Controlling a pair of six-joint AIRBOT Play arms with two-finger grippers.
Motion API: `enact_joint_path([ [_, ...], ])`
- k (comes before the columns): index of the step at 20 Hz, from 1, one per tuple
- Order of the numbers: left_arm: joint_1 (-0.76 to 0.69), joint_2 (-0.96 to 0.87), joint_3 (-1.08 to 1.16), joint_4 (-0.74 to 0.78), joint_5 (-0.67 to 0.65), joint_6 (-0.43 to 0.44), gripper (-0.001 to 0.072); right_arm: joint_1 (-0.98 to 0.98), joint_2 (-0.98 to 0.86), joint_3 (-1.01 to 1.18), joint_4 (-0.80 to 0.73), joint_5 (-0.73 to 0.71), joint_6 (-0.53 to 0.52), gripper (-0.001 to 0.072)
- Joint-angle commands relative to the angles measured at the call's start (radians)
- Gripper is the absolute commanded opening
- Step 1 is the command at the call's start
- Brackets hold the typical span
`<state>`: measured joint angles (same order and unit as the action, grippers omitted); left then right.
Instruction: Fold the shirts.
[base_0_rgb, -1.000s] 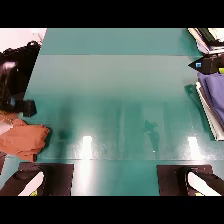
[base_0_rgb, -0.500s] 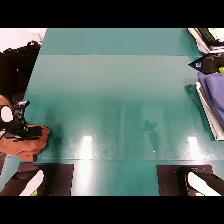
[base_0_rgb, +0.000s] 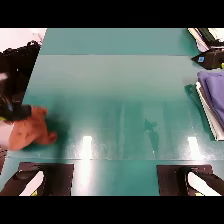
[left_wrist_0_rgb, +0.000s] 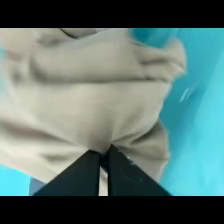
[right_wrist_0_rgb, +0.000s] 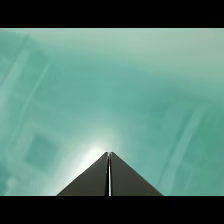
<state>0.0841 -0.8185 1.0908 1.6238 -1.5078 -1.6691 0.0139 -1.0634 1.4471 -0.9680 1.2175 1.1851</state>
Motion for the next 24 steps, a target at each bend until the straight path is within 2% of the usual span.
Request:
enact_joint_path([
  [1,-0.130,0.001,0.335,-0.013,0.004,-0.033,0.0023,0.001,0.000,0.065,0.000,-0.054,0.000,0.0014],
  [4,-0.289,-0.002,0.485,-0.011,0.053,-0.079,0.0022,0.000,0.000,0.138,0.000,-0.089,0.000,0.0014],
  [8,-0.509,-0.076,0.492,-0.014,0.079,-0.141,0.0022,0.000,0.000,0.193,0.000,-0.092,0.000,0.0014],
  [11,-0.690,-0.236,0.492,-0.045,0.137,-0.139,0.0024,0.001,0.000,0.193,0.000,-0.072,0.000,0.0014],
  [13,-0.786,-0.357,0.492,-0.111,0.215,-0.117,0.0026,0.001,0.000,0.193,0.000,-0.055,0.000,0.0014],
  [14,-0.826,-0.422,0.492,-0.158,0.260,-0.079,0.0041,0.001,0.001,0.193,0.000,-0.048,0.000,0.0014],
  [16,-0.869,-0.526,0.492,-0.221,0.338,-0.034,0.0555,0.000,0.001,0.193,0.000,-0.023,0.000,0.0014],
  [19,-0.832,-0.563,0.498,-0.171,0.333,-0.024,0.0543,0.001,0.001,0.192,0.000,0.000,0.000,0.0014],
  [22,-0.695,-0.535,0.497,-0.102,0.217,-0.024,0.0543,0.001,0.001,0.192,0.000,-0.001,0.000,0.0014],
  [24,-0.588,-0.535,0.458,-0.119,0.170,-0.025,0.0543,0.001,0.000,0.192,0.000,-0.001,0.000,0.0014],
])
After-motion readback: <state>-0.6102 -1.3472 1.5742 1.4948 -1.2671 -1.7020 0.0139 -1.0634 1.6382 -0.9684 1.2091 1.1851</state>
